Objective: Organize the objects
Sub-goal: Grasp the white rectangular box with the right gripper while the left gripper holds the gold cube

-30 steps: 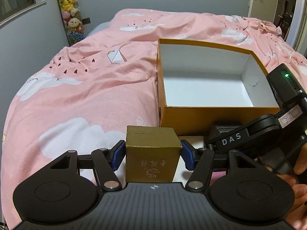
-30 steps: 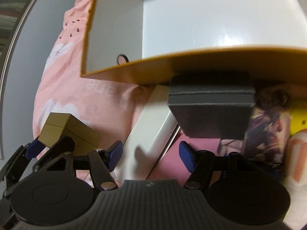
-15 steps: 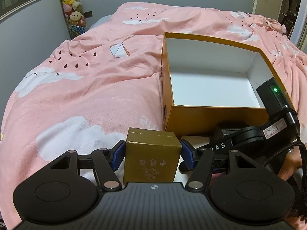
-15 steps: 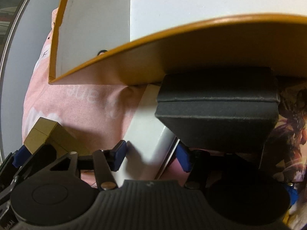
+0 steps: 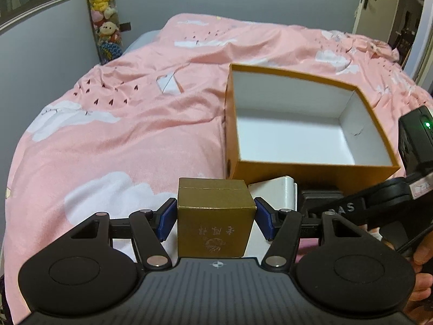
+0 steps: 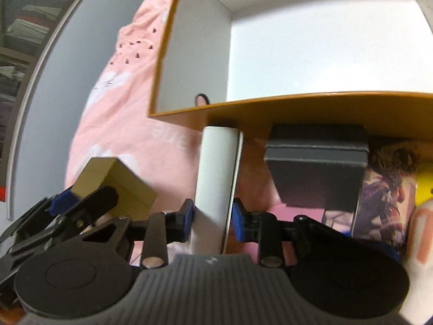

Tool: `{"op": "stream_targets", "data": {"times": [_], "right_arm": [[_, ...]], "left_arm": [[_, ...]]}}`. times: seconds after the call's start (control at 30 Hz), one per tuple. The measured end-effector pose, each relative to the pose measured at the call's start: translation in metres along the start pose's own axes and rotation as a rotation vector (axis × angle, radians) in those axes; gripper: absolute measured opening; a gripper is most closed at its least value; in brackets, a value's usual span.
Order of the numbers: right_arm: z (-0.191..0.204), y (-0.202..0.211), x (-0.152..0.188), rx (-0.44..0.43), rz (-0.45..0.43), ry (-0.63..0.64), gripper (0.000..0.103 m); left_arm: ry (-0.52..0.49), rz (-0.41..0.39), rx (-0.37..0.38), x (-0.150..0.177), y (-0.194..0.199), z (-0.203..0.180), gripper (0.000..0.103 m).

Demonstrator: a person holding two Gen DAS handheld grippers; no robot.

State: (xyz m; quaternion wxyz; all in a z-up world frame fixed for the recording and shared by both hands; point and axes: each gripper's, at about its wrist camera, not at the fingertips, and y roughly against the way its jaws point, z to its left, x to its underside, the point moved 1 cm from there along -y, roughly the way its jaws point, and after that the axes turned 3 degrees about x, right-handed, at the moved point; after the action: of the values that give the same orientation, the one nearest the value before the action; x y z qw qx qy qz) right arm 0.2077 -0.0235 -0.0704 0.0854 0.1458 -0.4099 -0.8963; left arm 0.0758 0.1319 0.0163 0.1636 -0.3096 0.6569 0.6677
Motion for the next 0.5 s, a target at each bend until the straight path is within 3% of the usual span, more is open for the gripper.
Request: {"op": "stream_targets", "data": {"times": [0.2, 0.33, 0.43, 0.5], "right_arm": [[0.007, 0.052, 0.002, -0.054, -0.037, 0.009, 0.031], [0.010, 0.097, 0.003, -0.080, -0.120, 0.044, 0.031], [0.018, 0.127, -0.008, -0.089, -0.202, 0.063, 0.031], [0.011, 0.150, -0.033, -0.095, -0.248, 0.065, 0.031]], "left_arm": [[0.001, -0.046, 0.058, -0.012, 0.016, -0.004, 0.070], [0.001, -0.093, 0.100, -0.029, 0.023, -0.008, 0.070], [-0.002, -0.131, 0.132, -0.046, 0.023, -0.012, 0.070], [0.010, -0.147, 0.153, -0.059, 0.017, -0.013, 0.070]]}}
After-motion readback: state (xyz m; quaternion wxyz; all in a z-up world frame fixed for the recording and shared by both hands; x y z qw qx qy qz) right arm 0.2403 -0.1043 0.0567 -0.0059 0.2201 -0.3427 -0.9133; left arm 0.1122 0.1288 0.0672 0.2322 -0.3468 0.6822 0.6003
